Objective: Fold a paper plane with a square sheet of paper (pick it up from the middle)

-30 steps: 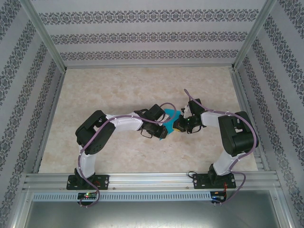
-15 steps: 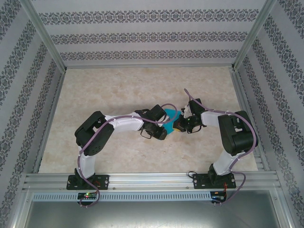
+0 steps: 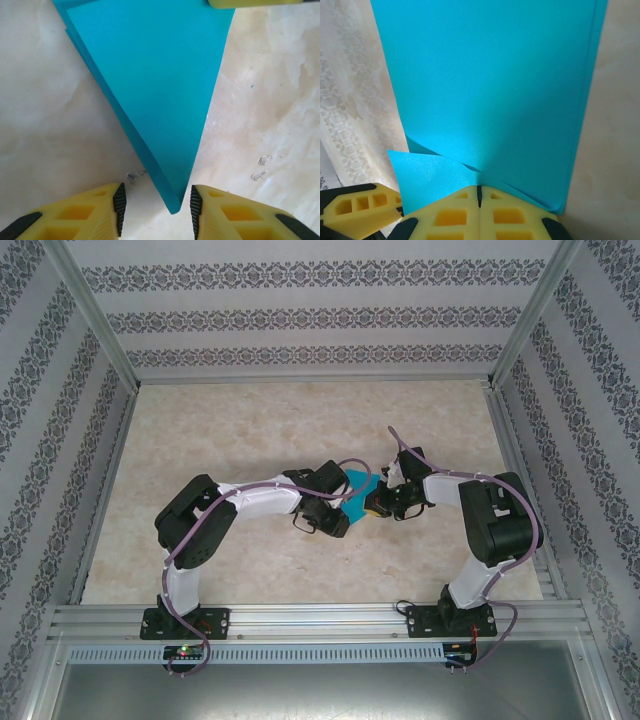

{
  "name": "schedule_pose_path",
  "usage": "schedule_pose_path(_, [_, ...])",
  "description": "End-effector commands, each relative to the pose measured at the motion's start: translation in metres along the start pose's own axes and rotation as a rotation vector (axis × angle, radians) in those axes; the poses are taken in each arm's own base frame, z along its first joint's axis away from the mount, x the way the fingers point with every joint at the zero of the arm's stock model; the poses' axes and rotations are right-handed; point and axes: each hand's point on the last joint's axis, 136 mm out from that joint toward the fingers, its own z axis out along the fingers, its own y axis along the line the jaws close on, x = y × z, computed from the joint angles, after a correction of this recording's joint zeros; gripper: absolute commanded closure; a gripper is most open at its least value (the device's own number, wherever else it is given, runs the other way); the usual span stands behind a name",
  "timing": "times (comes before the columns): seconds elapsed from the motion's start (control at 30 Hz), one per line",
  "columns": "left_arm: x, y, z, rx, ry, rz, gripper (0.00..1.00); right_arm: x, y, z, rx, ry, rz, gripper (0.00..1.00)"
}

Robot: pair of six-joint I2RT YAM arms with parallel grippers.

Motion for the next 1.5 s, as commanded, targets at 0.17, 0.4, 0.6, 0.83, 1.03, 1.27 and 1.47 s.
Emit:
schedule_pose_path(0.17, [-0.012,-0.016,-0.004,0.041,-0.013,-0.024,0.6,0.011,-0.046,0.008,0.158,0.019,0.064,0.98])
schedule_pose_path(0.4, [-0.016,-0.009,0.005,0.015,-0.003,-0.042,0.59,0.012,-0.046,0.008,0.156,0.02,0.06,0.98])
schedule_pose_path(0.6, [-0.012,-0.001,0.012,-0.024,0.022,-0.045,0.67,0.013,-0.046,0.007,0.155,0.022,0.059,0.98])
schedule_pose_path(0.83, [-0.008,0.003,0.01,-0.033,0.03,-0.047,0.72,0.014,-0.048,0.008,0.157,0.026,0.058,0.98])
schedule_pose_path(1.03, [-0.009,-0.001,0.006,0.011,0.019,-0.065,0.71,0.014,-0.049,0.007,0.164,0.027,0.057,0.99])
schedule_pose_path(1.27, [-0.016,-0.001,-0.003,0.054,-0.011,-0.099,0.68,0.016,-0.05,0.007,0.168,0.03,0.058,0.99])
schedule_pose_path(1.47, [-0.022,-0.006,-0.006,0.119,-0.037,-0.134,0.68,0.016,-0.05,0.007,0.171,0.03,0.056,0.99])
